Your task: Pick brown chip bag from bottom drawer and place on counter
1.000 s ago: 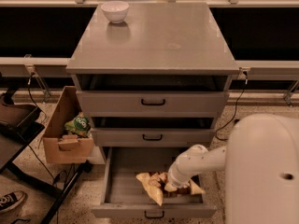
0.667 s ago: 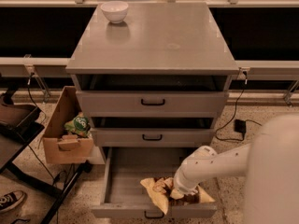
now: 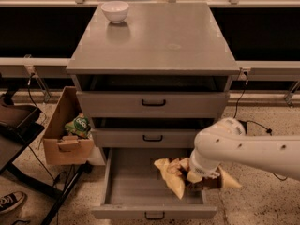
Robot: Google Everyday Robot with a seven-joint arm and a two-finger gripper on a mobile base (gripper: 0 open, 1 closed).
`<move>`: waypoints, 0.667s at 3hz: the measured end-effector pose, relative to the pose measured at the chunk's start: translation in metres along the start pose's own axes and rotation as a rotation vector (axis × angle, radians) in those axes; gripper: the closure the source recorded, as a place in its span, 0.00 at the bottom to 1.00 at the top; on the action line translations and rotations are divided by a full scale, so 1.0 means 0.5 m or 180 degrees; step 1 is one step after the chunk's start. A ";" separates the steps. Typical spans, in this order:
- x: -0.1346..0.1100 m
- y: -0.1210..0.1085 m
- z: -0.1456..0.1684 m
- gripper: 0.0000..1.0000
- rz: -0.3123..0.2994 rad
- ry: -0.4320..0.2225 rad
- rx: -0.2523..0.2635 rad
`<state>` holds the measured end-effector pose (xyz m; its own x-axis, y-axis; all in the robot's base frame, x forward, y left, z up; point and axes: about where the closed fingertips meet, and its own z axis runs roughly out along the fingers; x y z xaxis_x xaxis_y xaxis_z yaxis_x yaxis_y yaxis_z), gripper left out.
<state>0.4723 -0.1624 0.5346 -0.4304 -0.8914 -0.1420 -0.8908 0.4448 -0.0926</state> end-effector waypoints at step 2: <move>-0.005 -0.179 -0.378 1.00 0.0375 0.0078 0.0502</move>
Offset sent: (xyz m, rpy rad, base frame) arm 0.0838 -0.0774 0.2803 -0.1092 -0.1636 -0.2149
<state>0.5255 -0.2165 0.7295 -0.5354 -0.8334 -0.1370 -0.8011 0.5525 -0.2302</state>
